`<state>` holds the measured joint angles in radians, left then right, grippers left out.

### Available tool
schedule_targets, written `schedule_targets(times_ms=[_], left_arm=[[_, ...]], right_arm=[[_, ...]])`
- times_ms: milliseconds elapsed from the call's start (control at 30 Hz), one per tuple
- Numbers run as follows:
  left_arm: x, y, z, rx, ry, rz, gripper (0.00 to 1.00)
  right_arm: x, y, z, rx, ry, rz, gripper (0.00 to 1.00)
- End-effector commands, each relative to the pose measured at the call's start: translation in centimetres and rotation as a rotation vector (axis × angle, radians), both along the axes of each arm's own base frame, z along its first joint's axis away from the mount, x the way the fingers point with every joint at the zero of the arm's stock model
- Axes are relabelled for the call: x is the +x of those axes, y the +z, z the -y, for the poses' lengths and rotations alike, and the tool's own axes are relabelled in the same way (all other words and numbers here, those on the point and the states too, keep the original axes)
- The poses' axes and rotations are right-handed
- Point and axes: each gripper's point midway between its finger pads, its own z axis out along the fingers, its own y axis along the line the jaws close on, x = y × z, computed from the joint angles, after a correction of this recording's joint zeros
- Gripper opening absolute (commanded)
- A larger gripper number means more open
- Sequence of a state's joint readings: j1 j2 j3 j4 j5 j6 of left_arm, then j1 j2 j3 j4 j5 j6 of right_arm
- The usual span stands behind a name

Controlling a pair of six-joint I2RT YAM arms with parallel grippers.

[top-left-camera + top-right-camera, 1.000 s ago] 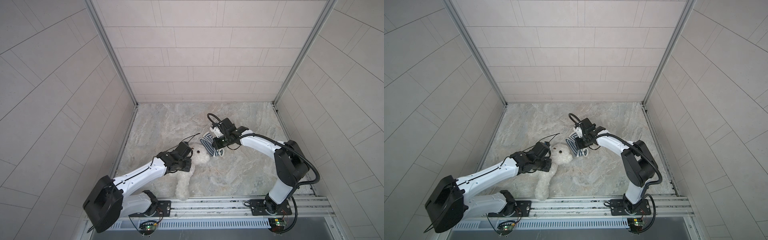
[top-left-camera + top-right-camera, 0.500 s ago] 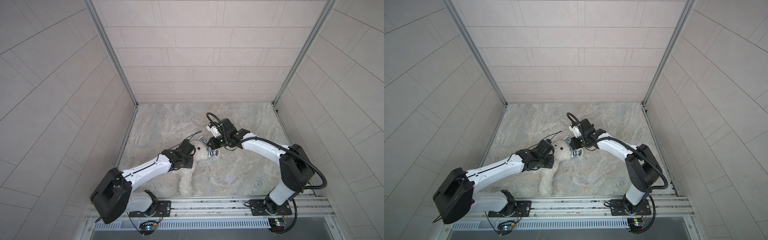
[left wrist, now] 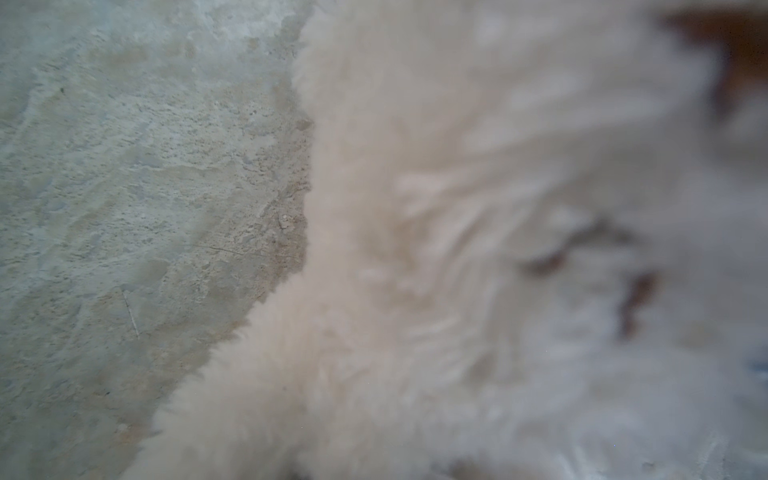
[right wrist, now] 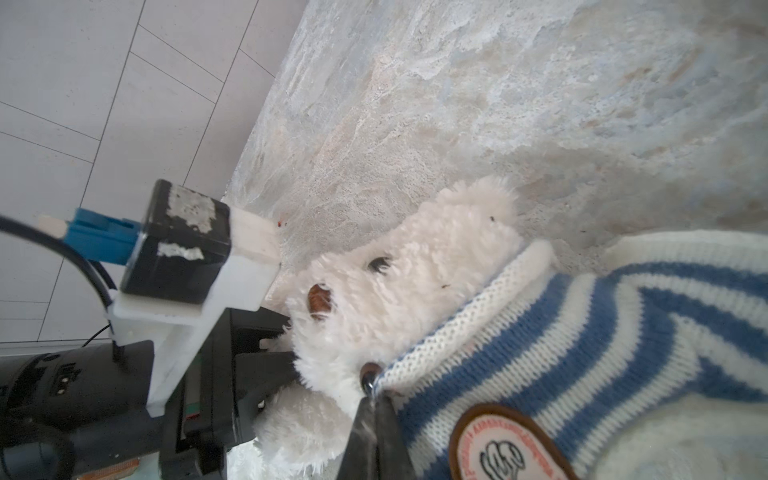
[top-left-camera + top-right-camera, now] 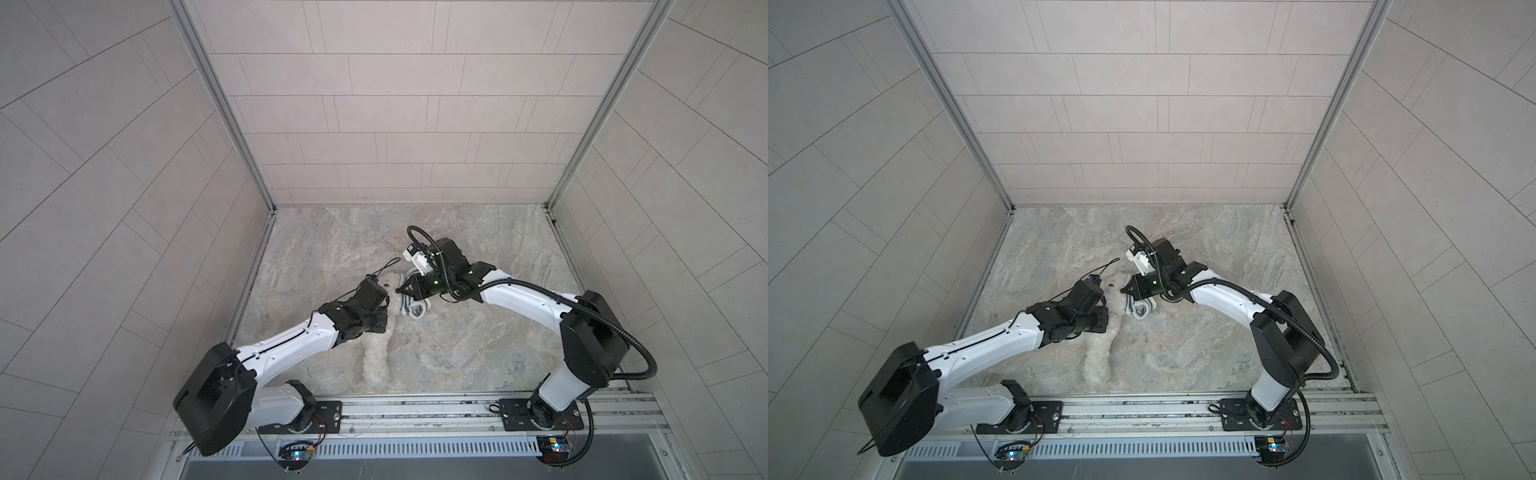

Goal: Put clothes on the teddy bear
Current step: 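Pull the sweater opening over the bear's head with the right gripper while left holds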

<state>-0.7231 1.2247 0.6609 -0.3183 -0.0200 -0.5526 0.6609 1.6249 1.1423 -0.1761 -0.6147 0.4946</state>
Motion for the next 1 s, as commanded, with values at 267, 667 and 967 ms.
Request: schedule_targets(times_ms=[267, 667, 967], left_arm=[[-0.4, 5.2, 3.0, -0.2, -0.187, 0.192, 0.0], [-1.1, 9.1, 4.2, -0.382, -0.241, 0.332, 0.0], [-2.3, 11.9, 4.3, -0.486, -0.291, 0.429, 0.0]], right_arm=[[-0.7, 8.0, -1.4, 0.161, 0.04, 0.155, 0.0], [-2.7, 13.3, -3.1, 0.247, 0.1, 0.26, 0.0], [-2.9, 14.7, -2.1, 0.202, 0.061, 0.305, 0.18]])
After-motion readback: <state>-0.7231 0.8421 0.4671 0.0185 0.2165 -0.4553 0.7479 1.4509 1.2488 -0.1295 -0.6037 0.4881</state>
